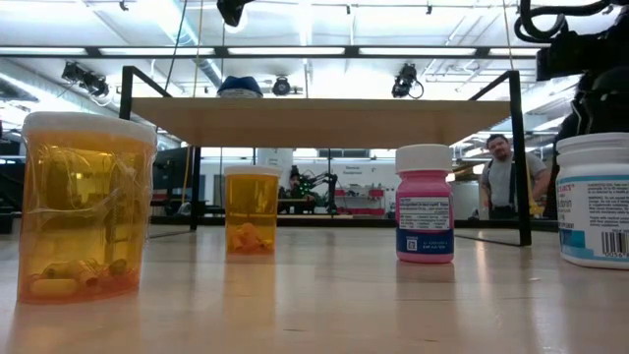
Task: Pick and place medicine bottles onto shelf by color
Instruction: Put the white medicine bottle on the shelf
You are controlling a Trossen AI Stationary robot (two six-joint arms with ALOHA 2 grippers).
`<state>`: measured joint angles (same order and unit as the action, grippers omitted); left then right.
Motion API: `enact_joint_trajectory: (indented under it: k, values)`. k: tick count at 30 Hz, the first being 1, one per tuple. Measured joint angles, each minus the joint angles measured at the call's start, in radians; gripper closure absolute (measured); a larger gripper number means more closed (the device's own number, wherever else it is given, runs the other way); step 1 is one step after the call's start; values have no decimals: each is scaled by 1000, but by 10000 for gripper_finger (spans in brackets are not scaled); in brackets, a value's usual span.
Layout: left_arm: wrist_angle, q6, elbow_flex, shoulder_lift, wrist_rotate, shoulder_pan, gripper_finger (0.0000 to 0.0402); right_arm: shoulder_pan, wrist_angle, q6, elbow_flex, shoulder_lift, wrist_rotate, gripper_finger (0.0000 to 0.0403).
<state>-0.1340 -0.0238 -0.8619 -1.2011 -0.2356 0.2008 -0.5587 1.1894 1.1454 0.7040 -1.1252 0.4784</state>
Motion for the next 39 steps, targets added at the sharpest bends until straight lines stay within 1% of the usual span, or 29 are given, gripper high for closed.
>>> enact_joint_trajectory:
  k: [18,22,25,29,37,39]
  values:
    - [29,-26,0,0,0,20,289,0,0,63,-3,0,5,91]
    - [29,-26,0,0,1,29,288,0,-29,96,-51,0,-15,91]
    - [29,-26,0,0,0,28,288,-1,-71,89,-79,-1,-23,91]
    - [30,-38,0,0,0,28,291,-1,-71,86,-77,-1,-4,91]
    - [35,-39,0,0,0,27,288,-1,-71,89,-77,0,-6,91]
    - [37,-41,0,0,0,27,290,-1,-71,96,-77,0,-5,97]
